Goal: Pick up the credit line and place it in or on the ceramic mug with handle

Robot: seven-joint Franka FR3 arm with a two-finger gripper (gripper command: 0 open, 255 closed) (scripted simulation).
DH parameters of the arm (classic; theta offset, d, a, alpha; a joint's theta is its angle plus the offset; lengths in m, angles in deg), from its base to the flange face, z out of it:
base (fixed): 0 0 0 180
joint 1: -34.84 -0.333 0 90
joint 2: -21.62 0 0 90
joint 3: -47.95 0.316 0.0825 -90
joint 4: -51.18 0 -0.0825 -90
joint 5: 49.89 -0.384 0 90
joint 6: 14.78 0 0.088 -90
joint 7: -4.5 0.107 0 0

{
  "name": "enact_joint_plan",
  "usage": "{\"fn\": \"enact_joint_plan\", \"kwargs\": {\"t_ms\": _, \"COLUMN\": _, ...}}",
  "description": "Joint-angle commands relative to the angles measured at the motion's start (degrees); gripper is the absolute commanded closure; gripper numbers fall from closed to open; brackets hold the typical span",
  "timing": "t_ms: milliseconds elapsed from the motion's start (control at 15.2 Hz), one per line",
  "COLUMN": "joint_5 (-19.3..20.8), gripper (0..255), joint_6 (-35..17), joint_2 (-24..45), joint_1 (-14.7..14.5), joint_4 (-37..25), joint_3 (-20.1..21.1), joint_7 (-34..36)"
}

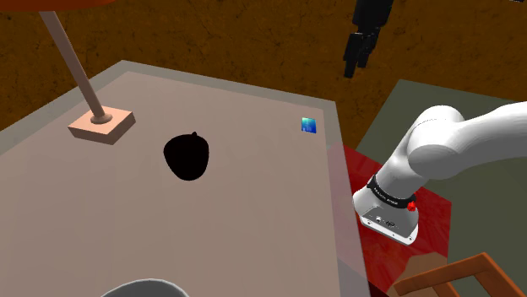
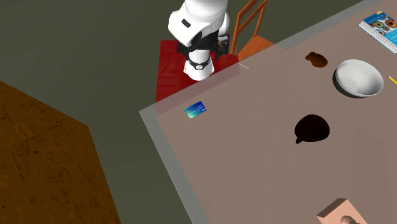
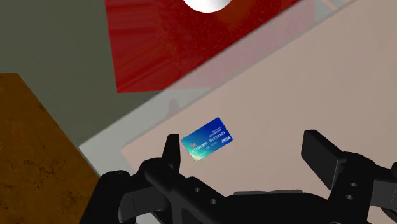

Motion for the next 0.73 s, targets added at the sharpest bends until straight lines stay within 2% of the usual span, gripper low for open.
{"fn": "enact_joint_plan", "kwargs": {"t_ms": 0, "joint_5": 0.0, "gripper": 0, "joint_6": 0.0, "joint_2": 0.0, "joint_1": 0.0, "joint_4": 0.0, "joint_3": 0.0, "joint_7": 0.0}}
{"fn": "enact_joint_plan", "kwargs": {"t_ms": 330, "joint_5": -1.9, "gripper": 0, "joint_6": -13.3, "joint_2": 0.1, "joint_1": 5.3, "joint_4": 9.2, "joint_3": 4.0, "joint_7": 14.6}}
{"fn": "enact_joint_plan", "kwargs": {"t_ms": 660, "joint_5": -3.0, "gripper": 0, "joint_6": -27.4, "joint_2": 3.3, "joint_1": 10.8, "joint_4": 16.3, "joint_3": 8.3, "joint_7": 29.2}}
